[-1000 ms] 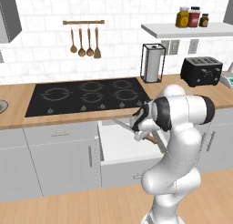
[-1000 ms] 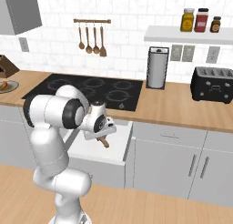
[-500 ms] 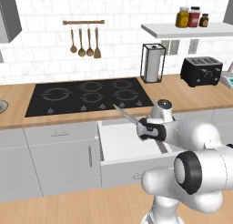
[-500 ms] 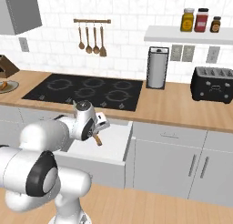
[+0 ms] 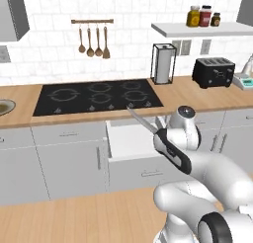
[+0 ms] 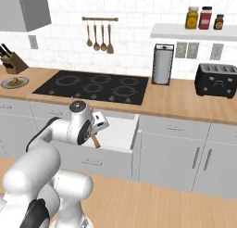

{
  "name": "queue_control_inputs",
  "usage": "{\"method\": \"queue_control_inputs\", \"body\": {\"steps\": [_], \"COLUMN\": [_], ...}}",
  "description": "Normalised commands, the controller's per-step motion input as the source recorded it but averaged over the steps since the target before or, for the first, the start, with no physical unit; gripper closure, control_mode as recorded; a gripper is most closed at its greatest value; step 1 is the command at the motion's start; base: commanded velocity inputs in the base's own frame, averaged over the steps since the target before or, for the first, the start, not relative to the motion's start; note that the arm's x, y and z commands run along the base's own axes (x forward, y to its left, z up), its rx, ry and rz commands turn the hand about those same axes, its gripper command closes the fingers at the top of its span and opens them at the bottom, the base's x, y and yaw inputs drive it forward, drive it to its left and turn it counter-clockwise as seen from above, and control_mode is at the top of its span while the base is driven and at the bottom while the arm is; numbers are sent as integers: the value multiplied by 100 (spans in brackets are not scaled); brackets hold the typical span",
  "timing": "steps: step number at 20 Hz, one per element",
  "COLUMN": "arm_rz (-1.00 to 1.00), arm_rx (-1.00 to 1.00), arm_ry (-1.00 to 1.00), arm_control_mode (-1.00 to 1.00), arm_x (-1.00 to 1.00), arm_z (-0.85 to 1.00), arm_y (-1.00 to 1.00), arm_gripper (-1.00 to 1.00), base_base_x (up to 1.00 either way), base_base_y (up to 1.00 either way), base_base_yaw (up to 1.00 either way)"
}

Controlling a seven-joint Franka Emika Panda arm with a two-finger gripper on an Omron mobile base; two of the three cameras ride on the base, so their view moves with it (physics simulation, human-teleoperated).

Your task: Pick up the knife from the drawer and place it on the cutting board. Then place the meat from the plate to the cutting board.

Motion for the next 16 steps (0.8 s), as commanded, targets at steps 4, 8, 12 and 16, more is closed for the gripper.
{"method": "queue_control_inputs", "body": {"steps": [4, 8, 12, 16], "arm_rz": [0, 0, 0, 0], "arm_rx": [0, 0, 0, 0], "arm_ry": [0, 0, 0, 0], "arm_control_mode": [100, 100, 100, 100], "arm_x": [0, 0, 0, 0], "arm_z": [0, 0, 0, 0], "arm_y": [0, 0, 0, 0], "arm_gripper": [100, 100, 100, 100], "base_base_x": [-19, 15, 15, 21], "base_base_y": [100, 100, 100, 100], "base_base_yaw": [2, 0, 1, 5]}}
